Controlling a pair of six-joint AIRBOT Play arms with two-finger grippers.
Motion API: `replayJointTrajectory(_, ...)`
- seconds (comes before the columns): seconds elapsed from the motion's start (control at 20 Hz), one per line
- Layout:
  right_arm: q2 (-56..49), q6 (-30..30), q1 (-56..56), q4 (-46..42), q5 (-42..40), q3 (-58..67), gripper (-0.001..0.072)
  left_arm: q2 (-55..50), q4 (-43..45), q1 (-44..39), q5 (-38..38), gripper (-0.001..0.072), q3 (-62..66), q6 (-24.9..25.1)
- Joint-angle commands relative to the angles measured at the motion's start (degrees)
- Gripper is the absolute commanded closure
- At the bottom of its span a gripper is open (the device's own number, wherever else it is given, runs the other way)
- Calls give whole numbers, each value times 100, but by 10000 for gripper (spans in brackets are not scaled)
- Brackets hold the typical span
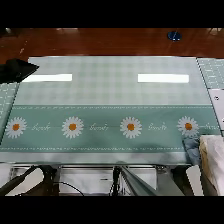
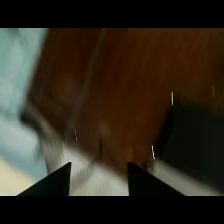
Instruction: Fold the shirts.
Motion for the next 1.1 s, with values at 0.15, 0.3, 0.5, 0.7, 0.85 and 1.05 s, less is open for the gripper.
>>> replayJointTrajectory(0.15,-1517,1303,3289,4472,-4959,3001,425,42,39,-704,334,206,59,1294)
replayJointTrajectory(0.3,-2463,-721,5110,4461,-1438,3652,409,52,1207,-1902,1351,208,302,1064)
replayJointTrajectory(0.5,-3104,-1593,6736,4448,1019,3648,334,-232,3810,-3320,1816,277,308,-940)
replayJointTrajectory(0.7,-3193,-1303,7333,4623,1014,3648,335,-586,4468,-3912,1187,277,308,-1884)
replayJointTrajectory(0.85,-3248,-577,7366,4629,1093,3646,335,-815,4468,-3921,887,275,308,-2422)
replayJointTrajectory(1.05,-3252,-201,7366,4590,1296,3648,336,-916,4465,-3921,787,274,308,-2420)
